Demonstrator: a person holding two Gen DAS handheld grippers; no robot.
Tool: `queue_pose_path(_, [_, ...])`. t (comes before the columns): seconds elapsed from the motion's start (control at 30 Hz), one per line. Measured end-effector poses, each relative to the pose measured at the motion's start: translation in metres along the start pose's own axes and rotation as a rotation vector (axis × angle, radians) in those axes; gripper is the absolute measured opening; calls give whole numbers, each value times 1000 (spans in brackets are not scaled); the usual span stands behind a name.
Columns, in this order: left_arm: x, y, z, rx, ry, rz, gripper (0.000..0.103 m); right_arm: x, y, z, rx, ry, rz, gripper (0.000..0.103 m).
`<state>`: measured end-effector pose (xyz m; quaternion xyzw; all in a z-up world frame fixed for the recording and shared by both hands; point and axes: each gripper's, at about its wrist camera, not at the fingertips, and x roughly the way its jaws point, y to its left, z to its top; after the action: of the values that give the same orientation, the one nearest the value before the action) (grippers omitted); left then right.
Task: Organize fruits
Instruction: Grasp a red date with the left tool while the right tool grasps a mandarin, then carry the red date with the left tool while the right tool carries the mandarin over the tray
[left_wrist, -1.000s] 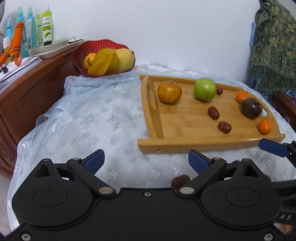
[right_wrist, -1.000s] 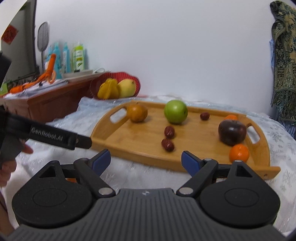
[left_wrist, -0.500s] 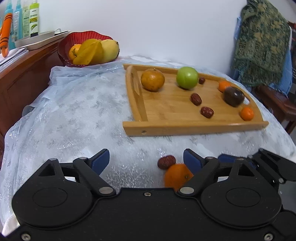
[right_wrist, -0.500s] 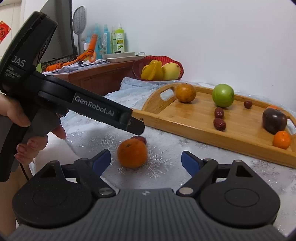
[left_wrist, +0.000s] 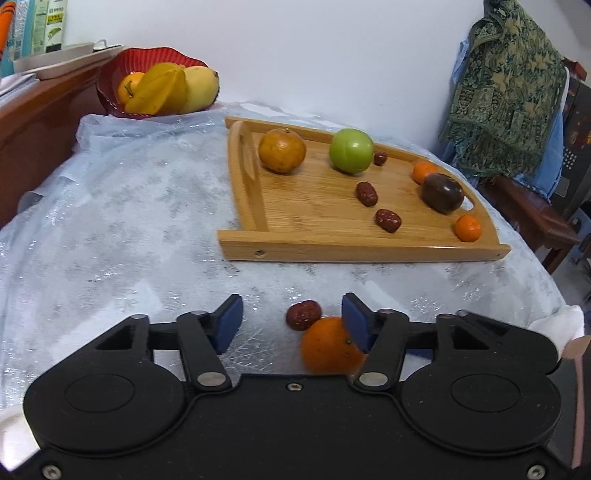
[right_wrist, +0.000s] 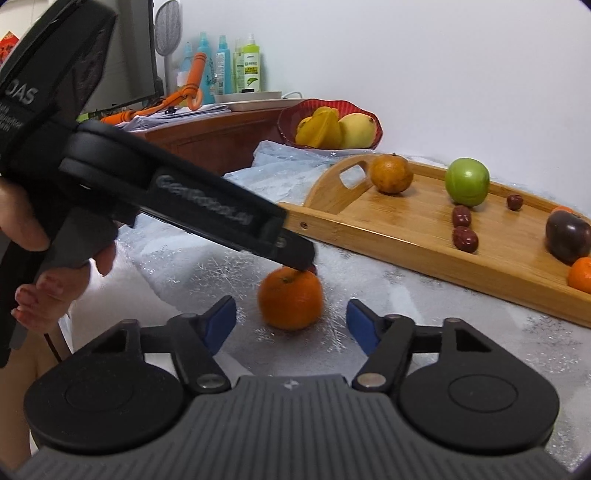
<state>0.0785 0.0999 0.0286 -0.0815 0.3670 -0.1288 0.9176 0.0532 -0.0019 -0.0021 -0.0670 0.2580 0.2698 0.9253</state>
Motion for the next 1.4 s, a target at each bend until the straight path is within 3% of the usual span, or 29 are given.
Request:
queue_pose_path(0.07, [3,-3,0,1,2,-6,53,3,1,1,6,-2,-1,70])
queue_pose_path(0.13, [5,-6,1,4,2,-10,50,5,2,2,13,1,-21,54])
queue_pose_path(0.2, [7,-8,1,5,4,-17,46,4,0,2,24,4,-46,45])
queue_pose_path(0.37, [9,-14,0,-6,6,-51,42,-8,-3,1,23,-9,-57,44])
queue_pose_path(0.63, [1,-22,-1,-4,-50,-62,41,-24,-13,-2,5,-27,-169,43])
queue_pose_path(0.93, [2,-36,-19,111,-36,69,41,-28,-57,5,163,-43,-376,43])
queue_pose_path(1.13, [-3,-56,-46,163,-33,73,46,-31,-70,4,217,-73,-408,43])
queue_pose_path(1.4, [-28,-82,-84,216,-145,179,49,-32,-67,5,210,-83,-411,44])
